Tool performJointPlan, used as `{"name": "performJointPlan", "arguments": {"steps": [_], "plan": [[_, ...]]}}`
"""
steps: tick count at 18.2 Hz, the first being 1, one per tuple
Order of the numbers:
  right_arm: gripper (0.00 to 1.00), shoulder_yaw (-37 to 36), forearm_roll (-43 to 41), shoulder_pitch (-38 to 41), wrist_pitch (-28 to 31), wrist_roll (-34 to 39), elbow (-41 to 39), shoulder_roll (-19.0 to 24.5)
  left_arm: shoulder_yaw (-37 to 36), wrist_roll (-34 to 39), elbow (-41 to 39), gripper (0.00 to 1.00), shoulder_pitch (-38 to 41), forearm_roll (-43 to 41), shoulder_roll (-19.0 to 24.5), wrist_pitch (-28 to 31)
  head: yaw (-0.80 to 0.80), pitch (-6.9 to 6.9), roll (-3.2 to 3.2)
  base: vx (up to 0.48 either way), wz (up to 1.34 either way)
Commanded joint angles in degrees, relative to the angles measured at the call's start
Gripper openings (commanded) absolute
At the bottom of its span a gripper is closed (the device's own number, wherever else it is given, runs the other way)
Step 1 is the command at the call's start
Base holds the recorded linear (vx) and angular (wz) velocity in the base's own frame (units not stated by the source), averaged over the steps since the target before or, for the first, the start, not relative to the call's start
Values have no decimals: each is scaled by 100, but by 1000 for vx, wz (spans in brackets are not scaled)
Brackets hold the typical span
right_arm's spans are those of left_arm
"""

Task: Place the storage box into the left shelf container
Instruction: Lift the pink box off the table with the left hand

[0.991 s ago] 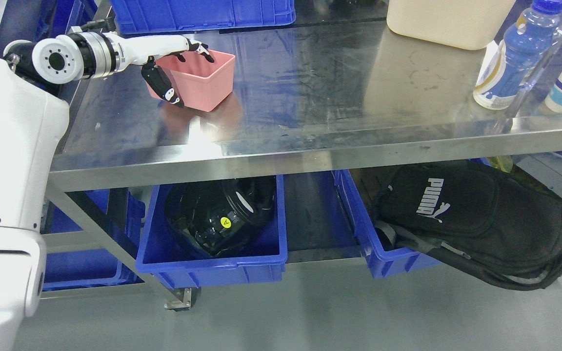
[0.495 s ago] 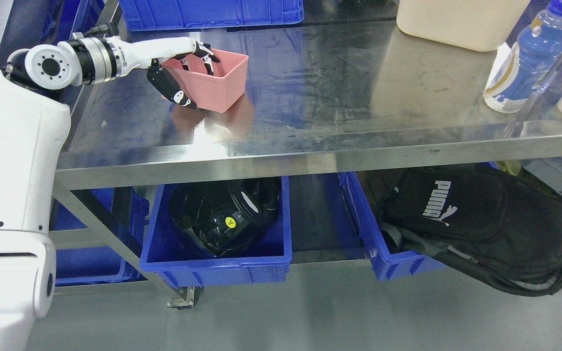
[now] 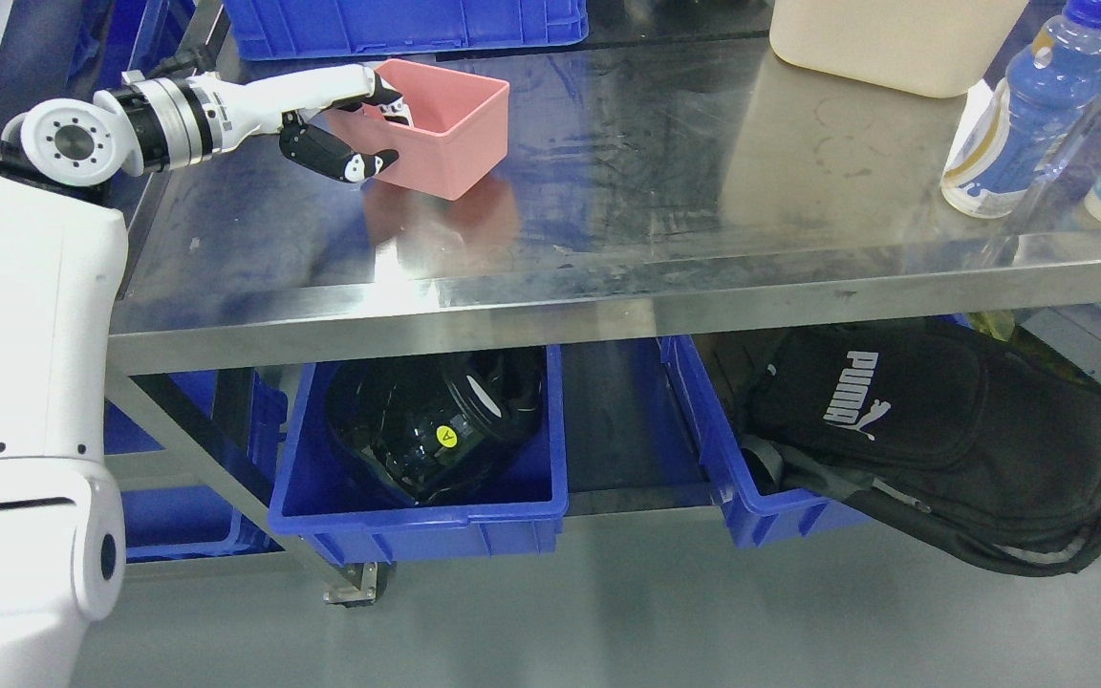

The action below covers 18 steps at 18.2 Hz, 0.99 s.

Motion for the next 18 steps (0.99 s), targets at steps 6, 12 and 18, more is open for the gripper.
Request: {"name": "performJointPlan", "arguments": {"steps": [6,12,18], "plan": [[100,0,-18,150,-25,1012,-100,-100,1769,7,-488,1,-173,423,-435,-546,0,0,0,0,0],[100,0,-18,150,-25,1012,-100,-100,2561,24,-1901,0,1134,1784,-1216,-1373,0,0,0,0,0],[100,0,-18,150,-25,1012,-100,-100,1694,2164,-2860,0,2788,2436,-1233,-1312,0,0,0,5,0]]}}
